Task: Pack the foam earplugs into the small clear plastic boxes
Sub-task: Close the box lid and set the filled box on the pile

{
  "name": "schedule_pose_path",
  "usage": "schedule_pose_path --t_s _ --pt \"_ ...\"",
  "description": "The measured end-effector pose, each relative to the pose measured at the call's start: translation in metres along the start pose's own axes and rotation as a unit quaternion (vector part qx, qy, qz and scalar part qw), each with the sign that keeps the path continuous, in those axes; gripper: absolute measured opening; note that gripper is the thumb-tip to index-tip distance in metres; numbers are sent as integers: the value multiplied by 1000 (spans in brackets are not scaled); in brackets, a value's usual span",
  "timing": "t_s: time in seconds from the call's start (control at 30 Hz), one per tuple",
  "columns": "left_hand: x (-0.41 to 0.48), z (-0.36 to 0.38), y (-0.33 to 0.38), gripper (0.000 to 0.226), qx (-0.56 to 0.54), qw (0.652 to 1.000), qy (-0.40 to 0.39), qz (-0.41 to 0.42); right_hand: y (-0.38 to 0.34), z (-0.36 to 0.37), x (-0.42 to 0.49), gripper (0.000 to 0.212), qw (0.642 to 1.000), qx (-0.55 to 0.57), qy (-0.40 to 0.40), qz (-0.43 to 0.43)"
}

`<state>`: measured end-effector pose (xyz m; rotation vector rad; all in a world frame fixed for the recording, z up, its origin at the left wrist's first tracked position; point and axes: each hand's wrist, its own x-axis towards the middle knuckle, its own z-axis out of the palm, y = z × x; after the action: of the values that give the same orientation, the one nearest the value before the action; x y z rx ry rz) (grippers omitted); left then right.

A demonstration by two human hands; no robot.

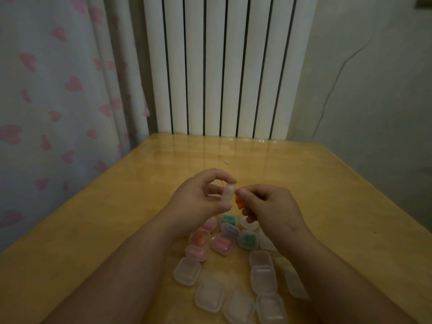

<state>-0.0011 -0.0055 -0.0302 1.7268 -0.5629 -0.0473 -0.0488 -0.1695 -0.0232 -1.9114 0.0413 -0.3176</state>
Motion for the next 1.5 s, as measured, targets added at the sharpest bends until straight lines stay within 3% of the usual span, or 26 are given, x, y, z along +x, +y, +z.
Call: schedule_pose_path --t_s 0.2,0.33,0.5,0.6,0.7,1.0,1.17,1.33,1.43,1.5 --pt "1 3 -1 57 20 999 24 21 -3 0 0 13 981 156 -51 105" --pt "-1 5 -1 58 5 999 15 39 -2 2 0 14 979 157 -64 113" --pt "-2 5 3 31 -39 997 15 57 -2 0 0 13 979 161 -71 100" --pt "0 3 2 36 -62 997 16 36 -2 0 0 15 977 173 -81 97" --pt "1 1 1 46 -60 998 18 21 -1 1 0 18 978 169 -83 90" --pt "2 6 -2 45 51 992 92 68 -3 7 -2 14 988 128 -46 80" --pt "0 6 1 55 53 993 97 50 -2 6 -2 10 992 95 -39 74" --pt "-3 7 9 72 159 982 77 66 -2 6 -2 14 992 85 -63 67" --pt "-4 8 9 73 145 985 57 71 0 7 -2 15 996 42 -54 49" --pt "-2 6 6 63 99 991 59 62 1 6 -1 15 998 23 -44 47"
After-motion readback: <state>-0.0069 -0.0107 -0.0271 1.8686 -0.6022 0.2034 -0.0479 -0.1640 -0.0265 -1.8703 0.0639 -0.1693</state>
